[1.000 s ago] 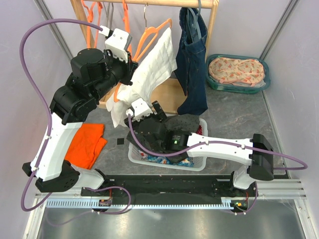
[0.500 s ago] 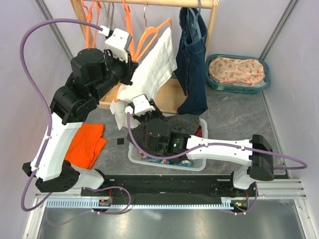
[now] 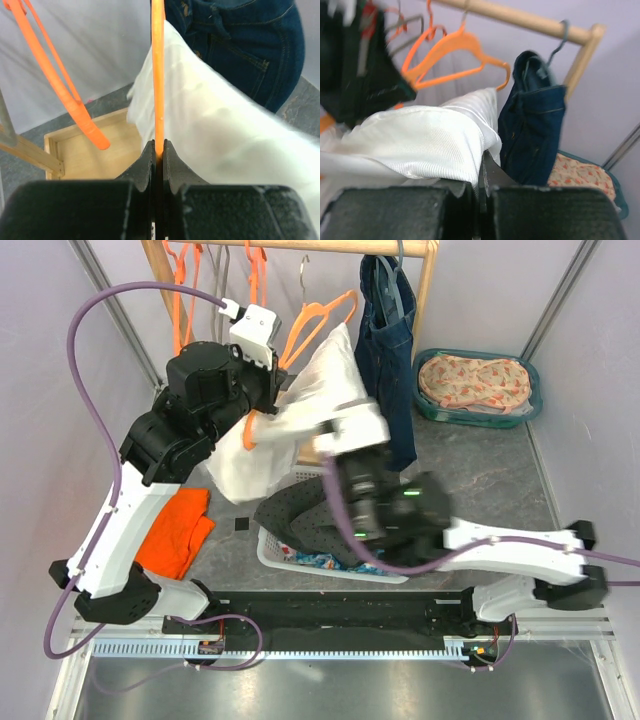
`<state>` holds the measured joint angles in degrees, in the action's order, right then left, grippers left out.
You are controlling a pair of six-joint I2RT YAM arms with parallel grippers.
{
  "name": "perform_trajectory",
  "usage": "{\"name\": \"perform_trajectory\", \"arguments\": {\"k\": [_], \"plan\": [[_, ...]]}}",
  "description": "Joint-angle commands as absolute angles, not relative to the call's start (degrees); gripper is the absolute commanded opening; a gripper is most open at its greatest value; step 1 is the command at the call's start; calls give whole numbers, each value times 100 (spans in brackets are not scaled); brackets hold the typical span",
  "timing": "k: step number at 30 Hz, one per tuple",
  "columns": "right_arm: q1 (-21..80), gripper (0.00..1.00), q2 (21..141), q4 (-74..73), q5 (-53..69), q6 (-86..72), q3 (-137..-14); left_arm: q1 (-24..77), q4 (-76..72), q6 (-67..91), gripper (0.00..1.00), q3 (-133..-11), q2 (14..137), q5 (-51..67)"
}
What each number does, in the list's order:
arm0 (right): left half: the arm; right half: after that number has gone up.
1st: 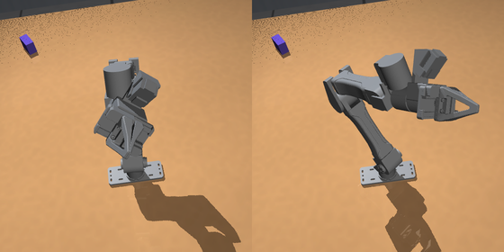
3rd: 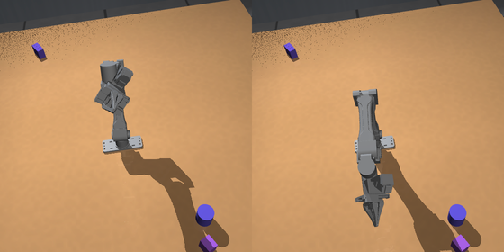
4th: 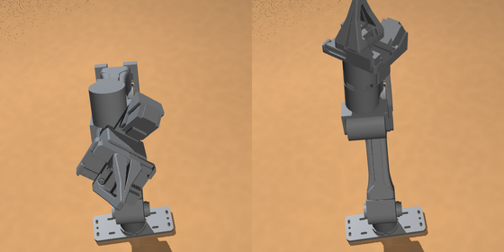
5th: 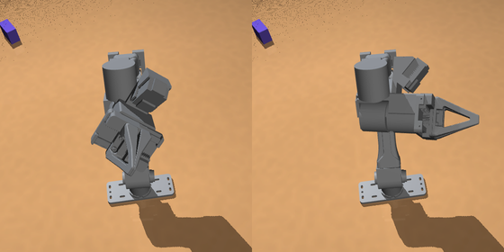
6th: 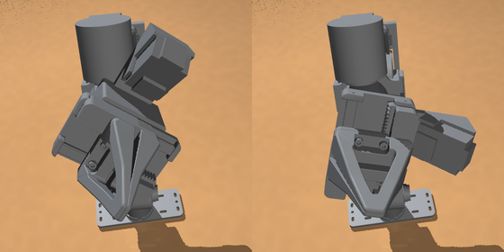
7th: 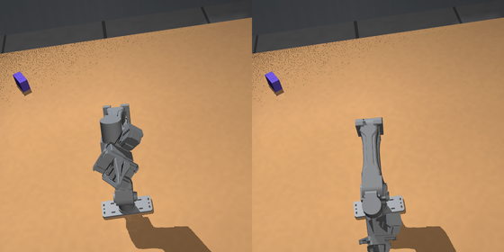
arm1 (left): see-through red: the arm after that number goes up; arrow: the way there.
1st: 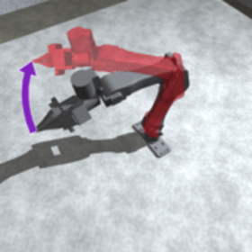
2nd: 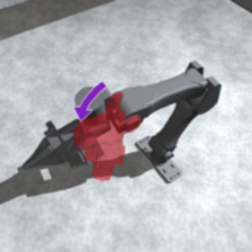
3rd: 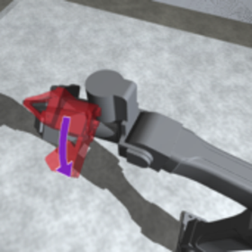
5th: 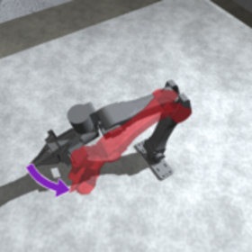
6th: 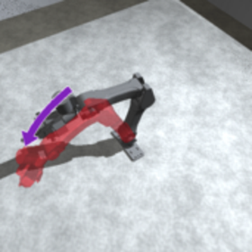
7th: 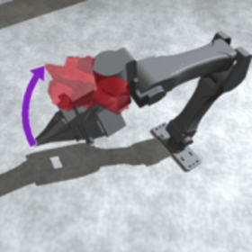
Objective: Remove the skirt from the hanger
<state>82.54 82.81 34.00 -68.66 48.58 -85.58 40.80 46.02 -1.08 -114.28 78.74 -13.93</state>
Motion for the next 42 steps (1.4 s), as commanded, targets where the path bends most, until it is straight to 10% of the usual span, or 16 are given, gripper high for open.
{"name": "perform_trajectory", "arguments": {"k": [1,10,30,42], "plan": [[8534,0,6945,4737,-6978,5565,-9193,4043,3824,-377,2,-11496,7910,-2030],[8543,0,5687,3201,-6636,3525,-8938,4043,3770,-510,2,-11549,8007,-2276],[8534,0,6811,1126,-6372,2347,-9676,4034,3217,-1037,2,-11540,8226,-2637],[8534,0,7374,2266,-7329,3445,-9126,3306,2802,-1047,2,-12304,9096,-1655]]}}
